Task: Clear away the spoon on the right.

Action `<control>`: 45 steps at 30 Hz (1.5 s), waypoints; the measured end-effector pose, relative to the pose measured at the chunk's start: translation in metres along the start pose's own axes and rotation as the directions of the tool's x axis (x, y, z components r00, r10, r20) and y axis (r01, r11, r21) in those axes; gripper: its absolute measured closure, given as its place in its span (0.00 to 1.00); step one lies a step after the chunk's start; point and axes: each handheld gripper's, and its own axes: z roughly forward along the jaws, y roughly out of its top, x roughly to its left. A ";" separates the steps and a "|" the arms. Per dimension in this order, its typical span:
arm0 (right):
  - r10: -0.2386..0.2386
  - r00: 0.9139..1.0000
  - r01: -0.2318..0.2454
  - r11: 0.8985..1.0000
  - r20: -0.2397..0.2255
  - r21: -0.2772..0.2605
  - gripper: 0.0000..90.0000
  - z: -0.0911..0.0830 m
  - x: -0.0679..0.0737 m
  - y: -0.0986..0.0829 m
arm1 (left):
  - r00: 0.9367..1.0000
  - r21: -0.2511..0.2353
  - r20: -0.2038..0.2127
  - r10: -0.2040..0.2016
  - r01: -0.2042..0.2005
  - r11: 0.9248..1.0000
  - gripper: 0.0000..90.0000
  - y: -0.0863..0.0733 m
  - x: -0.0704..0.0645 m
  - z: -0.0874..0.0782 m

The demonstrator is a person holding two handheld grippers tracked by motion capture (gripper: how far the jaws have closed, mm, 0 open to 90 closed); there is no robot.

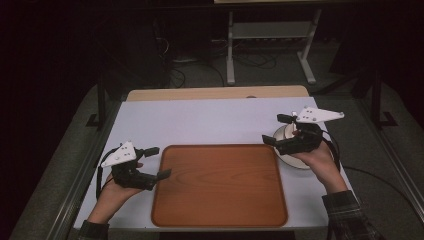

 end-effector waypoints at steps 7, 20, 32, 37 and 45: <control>0.010 1.000 -0.010 1.000 0.017 0.000 0.09 0.005 -0.009 0.003 | 1.000 0.003 0.002 0.004 -0.004 1.000 0.14 0.000 0.000 0.001; 0.025 0.998 -0.025 1.000 0.064 0.004 0.09 0.013 -0.027 0.009 | 1.000 0.007 0.007 0.003 -0.003 1.000 0.14 -0.001 -0.001 0.003; 0.028 0.994 -0.033 0.998 0.104 0.051 0.18 0.028 -0.043 0.008 | 1.000 0.007 0.002 -0.006 0.006 1.000 0.14 -0.002 0.000 0.003; 0.042 0.992 -0.054 0.994 0.122 0.097 0.28 0.034 -0.051 0.002 | 1.000 0.008 0.002 -0.005 0.005 1.000 0.14 -0.002 0.001 0.002; 0.073 0.981 -0.100 0.984 0.181 0.146 0.55 0.037 -0.065 -0.008 | 1.000 0.008 0.001 -0.008 0.008 1.000 0.14 -0.003 0.001 0.002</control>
